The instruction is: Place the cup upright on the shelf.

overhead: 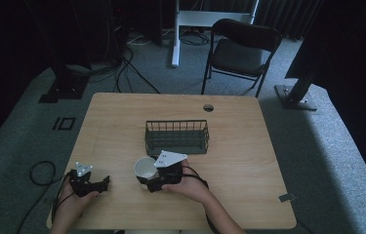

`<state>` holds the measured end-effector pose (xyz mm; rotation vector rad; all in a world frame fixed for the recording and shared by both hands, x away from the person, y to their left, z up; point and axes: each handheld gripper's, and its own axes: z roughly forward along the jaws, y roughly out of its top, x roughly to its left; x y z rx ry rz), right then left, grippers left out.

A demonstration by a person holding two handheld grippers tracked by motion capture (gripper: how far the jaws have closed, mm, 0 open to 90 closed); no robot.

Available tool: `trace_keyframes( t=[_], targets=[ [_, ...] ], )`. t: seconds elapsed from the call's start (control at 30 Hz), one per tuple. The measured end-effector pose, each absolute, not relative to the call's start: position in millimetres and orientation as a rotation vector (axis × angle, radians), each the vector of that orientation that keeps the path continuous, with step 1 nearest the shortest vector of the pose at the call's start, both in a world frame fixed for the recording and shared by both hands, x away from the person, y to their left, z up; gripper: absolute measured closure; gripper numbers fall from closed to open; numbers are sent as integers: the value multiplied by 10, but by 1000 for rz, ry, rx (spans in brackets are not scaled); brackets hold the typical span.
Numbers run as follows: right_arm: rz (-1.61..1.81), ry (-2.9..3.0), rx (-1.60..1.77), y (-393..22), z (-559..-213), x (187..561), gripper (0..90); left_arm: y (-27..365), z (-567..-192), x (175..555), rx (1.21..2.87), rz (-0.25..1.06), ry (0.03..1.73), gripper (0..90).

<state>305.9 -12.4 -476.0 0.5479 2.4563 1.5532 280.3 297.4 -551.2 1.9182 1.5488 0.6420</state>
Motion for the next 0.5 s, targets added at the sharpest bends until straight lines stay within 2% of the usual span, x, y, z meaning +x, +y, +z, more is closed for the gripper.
trace_keyframes(
  t=[0.5],
  targets=[
    [1590,2438,528,-171,-4547,3069,190,2975,-5511,2803,1918,641,1548,76]
  ],
)
